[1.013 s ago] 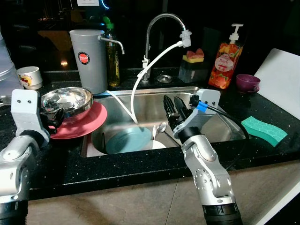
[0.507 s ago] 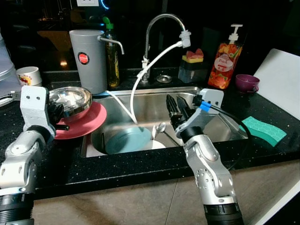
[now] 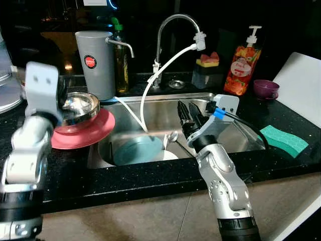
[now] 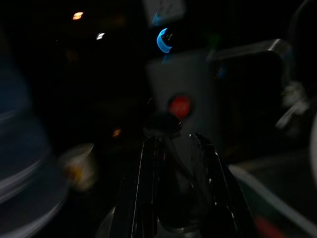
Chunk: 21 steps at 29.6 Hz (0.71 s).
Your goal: Kitchen organization
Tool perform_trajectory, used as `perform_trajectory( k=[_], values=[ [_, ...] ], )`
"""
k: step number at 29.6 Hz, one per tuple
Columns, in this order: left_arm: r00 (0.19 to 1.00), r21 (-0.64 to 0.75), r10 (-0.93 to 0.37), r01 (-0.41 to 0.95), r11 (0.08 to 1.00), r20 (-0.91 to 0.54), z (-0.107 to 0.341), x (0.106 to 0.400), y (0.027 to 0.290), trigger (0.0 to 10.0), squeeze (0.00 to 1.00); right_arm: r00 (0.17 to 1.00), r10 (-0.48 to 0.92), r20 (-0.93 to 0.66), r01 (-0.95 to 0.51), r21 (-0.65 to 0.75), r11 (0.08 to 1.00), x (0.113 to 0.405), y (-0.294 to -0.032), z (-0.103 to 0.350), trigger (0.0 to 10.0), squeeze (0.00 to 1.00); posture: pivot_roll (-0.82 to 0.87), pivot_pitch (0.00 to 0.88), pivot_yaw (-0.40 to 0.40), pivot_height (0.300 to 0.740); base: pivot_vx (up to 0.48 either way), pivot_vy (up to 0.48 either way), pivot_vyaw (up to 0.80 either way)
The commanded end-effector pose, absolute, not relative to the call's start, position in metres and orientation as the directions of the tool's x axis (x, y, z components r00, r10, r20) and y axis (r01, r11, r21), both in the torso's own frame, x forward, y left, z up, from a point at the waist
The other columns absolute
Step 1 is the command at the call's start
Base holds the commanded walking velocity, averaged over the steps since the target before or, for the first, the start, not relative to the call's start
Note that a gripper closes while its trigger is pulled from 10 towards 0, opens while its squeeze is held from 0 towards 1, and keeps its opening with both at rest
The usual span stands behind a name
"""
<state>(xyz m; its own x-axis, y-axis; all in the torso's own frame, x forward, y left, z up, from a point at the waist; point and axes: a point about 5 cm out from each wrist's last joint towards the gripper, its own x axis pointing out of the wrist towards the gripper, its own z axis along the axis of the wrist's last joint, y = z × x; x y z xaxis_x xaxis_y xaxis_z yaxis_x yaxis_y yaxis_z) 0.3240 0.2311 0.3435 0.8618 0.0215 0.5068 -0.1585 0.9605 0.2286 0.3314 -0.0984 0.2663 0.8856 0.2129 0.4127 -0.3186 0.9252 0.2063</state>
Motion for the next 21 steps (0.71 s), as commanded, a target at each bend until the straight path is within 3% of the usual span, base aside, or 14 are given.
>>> perform_trajectory(
  k=[1, 7, 12, 16, 20, 21],
  values=[
    [0.869, 0.247, -0.043, -0.092, 0.965, 0.493, 0.347, 0.322, 0.223, 10.0, 0.00, 0.884, 0.207, 0.419, -0.314, 0.206, 0.927, 0.332, -0.099, 0.268, 10.0, 0.00, 0.18, 0.084, -0.039, 0.740, 0.000, 0.000, 0.00],
    [0.850, 0.266, -0.186, 0.056, 0.962, 0.492, 0.357, 0.314, 0.203, 10.0, 0.00, 0.880, 0.203, 0.430, -0.315, 0.206, 0.926, 0.332, -0.100, 0.272, 10.0, 0.00, 0.18, 0.085, -0.040, 0.740, 0.000, 0.000, 0.00],
    [0.823, 0.212, -0.395, 0.336, 0.918, 0.408, 0.344, 0.308, 0.179, 10.0, 0.00, 0.853, 0.240, 0.463, -0.351, 0.168, 0.921, 0.330, -0.103, 0.282, 10.0, 0.00, 0.18, 0.086, -0.043, 0.740, 0.000, 0.000, 0.00],
    [0.857, 0.081, -0.392, 0.388, 0.918, 0.334, 0.321, 0.321, 0.172, 10.0, 0.00, 0.831, 0.293, 0.473, -0.390, 0.121, 0.913, 0.327, -0.102, 0.286, 10.0, 0.00, 0.18, 0.084, -0.044, 0.740, 0.000, 0.000, 0.00],
    [0.909, 0.013, -0.405, 0.405, 0.914, 0.100, 0.272, 0.351, 0.145, 10.0, 0.00, 0.868, 0.271, 0.417, -0.325, 0.064, 0.944, 0.333, -0.106, 0.279, 10.0, 0.00, 0.16, 0.075, -0.043, 0.740, 0.000, 0.000, 0.00],
    [0.909, 0.013, -0.405, 0.405, 0.914, 0.100, 0.272, 0.351, 0.145, 10.0, 0.00, 0.868, 0.271, 0.417, -0.325, 0.064, 0.944, 0.333, -0.106, 0.279, 10.0, 0.00, 0.16, 0.075, -0.043, 0.740, 0.000, 0.000, 0.00]
  ],
)
